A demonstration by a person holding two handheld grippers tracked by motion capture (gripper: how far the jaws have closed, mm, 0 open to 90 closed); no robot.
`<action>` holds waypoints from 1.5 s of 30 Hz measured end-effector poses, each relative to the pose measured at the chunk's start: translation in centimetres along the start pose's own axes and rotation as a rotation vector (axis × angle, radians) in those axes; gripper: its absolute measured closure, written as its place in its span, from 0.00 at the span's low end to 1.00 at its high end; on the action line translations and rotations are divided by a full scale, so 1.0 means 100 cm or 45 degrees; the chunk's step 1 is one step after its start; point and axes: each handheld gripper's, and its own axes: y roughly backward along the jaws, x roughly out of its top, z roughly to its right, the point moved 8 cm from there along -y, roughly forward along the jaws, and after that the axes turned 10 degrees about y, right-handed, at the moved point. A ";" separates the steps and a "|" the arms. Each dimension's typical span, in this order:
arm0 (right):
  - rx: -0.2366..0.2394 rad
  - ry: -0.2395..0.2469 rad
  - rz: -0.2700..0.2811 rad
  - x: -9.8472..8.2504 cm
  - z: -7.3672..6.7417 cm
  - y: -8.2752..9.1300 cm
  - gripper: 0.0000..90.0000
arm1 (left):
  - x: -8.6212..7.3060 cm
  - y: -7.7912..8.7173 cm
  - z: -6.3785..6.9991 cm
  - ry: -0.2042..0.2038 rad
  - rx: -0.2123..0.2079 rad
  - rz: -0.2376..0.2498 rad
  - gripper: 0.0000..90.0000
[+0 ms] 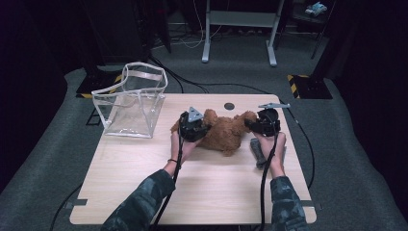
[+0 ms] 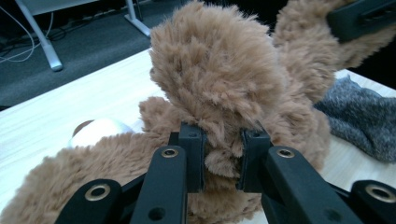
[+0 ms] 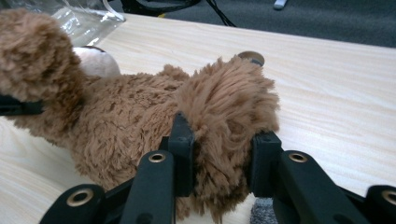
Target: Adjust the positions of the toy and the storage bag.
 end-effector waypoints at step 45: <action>0.125 0.086 -0.023 -0.017 -0.062 0.025 0.45 | -0.008 0.000 -0.024 0.067 0.097 -0.067 0.76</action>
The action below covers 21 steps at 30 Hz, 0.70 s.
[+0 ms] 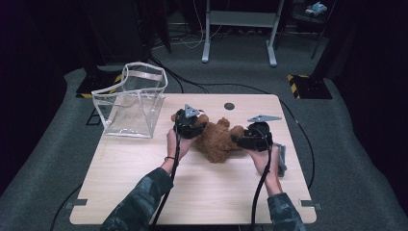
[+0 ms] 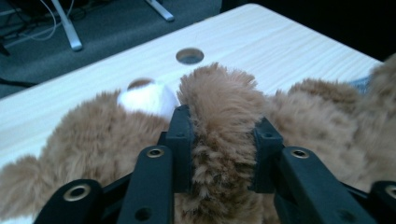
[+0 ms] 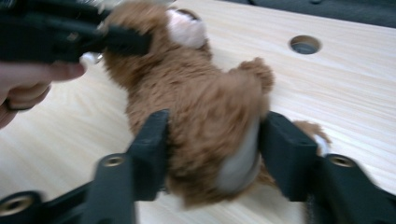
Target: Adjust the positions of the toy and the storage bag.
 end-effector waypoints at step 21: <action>-0.080 -0.256 -0.085 -0.046 0.056 -0.038 0.24 | -0.056 0.027 -0.037 0.122 -0.060 -0.016 0.77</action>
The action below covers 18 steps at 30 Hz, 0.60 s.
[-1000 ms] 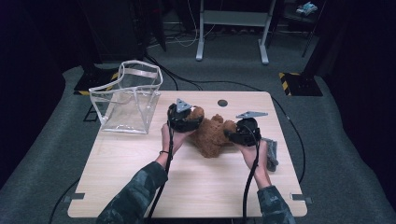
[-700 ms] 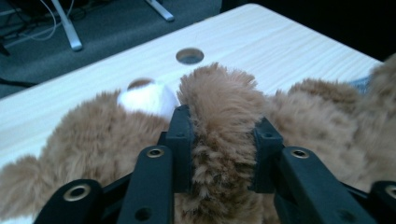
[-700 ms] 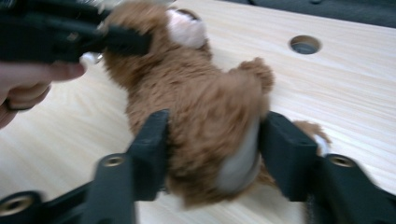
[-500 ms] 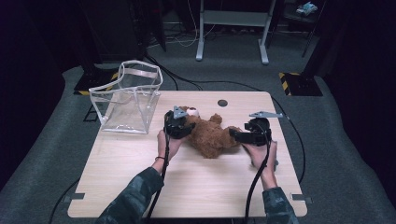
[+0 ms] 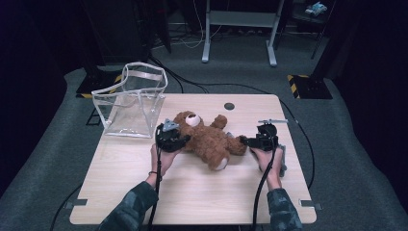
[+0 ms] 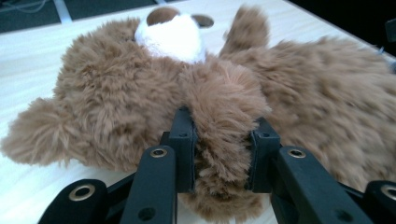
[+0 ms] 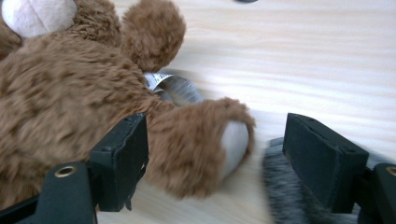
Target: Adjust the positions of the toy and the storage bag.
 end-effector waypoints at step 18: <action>0.170 0.065 -0.118 -0.017 -0.027 -0.025 0.79 | -0.013 0.002 -0.009 0.055 -0.013 0.008 0.77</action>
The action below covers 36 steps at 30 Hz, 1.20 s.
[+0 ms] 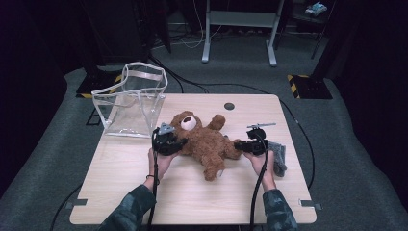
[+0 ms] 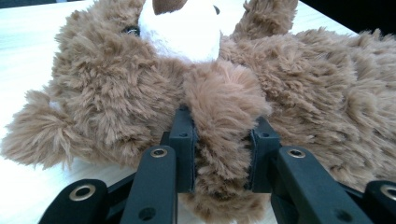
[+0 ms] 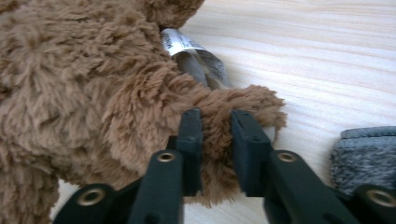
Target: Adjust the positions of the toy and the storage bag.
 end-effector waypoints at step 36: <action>-0.019 0.180 0.061 0.071 -0.033 -0.012 0.15 | -0.006 -0.003 -0.021 0.072 -0.053 -0.065 0.74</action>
